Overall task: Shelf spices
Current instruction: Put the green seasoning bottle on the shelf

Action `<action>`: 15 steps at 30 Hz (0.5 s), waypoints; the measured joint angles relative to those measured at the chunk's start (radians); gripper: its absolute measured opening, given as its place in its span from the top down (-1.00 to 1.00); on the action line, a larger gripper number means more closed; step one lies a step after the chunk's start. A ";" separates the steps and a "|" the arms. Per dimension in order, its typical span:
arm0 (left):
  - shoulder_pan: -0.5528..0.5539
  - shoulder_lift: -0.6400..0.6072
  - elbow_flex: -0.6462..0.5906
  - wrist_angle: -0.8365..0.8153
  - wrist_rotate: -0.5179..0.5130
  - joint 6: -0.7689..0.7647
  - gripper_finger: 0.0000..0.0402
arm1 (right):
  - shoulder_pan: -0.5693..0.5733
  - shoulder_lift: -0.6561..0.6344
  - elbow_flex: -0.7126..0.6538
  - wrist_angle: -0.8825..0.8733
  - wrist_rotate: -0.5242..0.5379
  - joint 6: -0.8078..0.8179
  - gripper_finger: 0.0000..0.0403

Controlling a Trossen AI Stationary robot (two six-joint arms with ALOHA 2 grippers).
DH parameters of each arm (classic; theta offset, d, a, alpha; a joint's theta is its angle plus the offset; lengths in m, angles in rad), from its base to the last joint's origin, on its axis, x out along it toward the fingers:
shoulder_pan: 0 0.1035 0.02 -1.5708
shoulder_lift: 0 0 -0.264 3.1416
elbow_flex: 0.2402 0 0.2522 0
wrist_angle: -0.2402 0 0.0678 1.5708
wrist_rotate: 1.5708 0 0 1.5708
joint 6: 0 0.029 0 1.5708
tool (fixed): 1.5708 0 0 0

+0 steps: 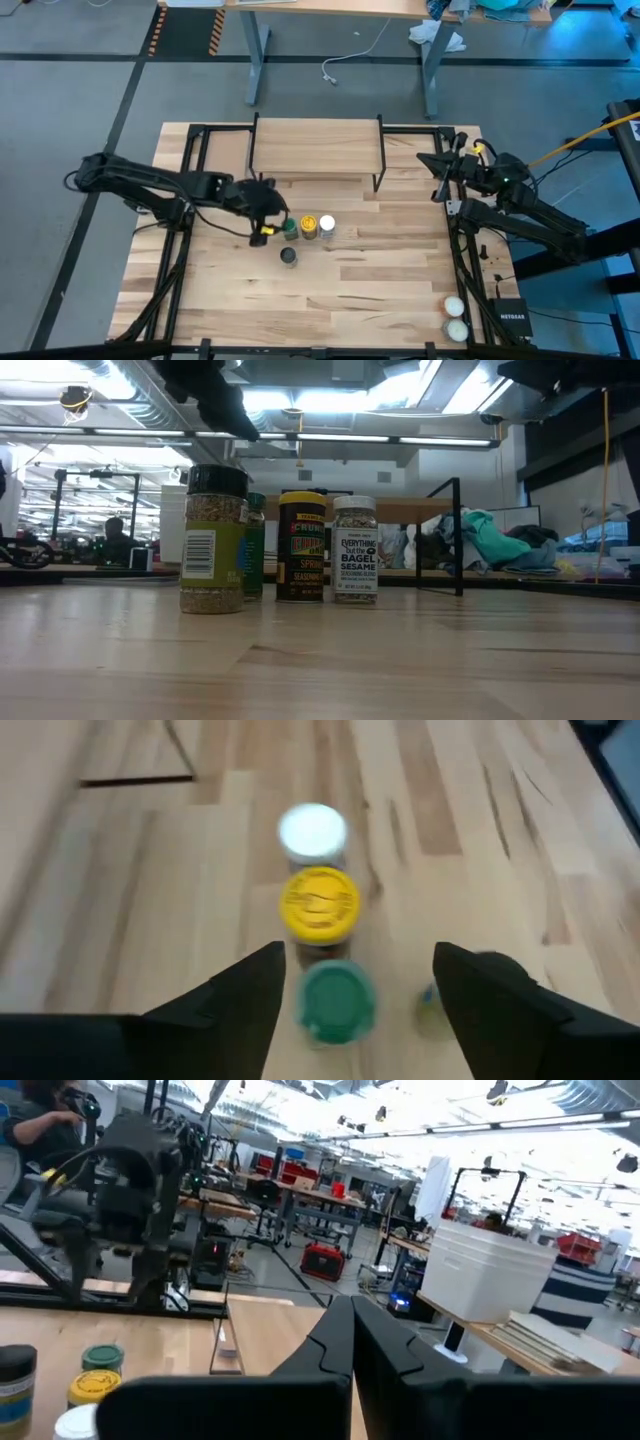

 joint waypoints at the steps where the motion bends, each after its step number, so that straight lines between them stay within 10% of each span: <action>1: -0.010 0.014 0.000 0.005 0.000 0.000 -0.28 | 0.000 0.000 0.000 0.003 0.000 0.000 0.98; 15: -0.039 0.155 0.000 -0.042 -0.080 0.031 -0.38 | 0.000 0.000 0.000 0.008 0.000 0.000 0.97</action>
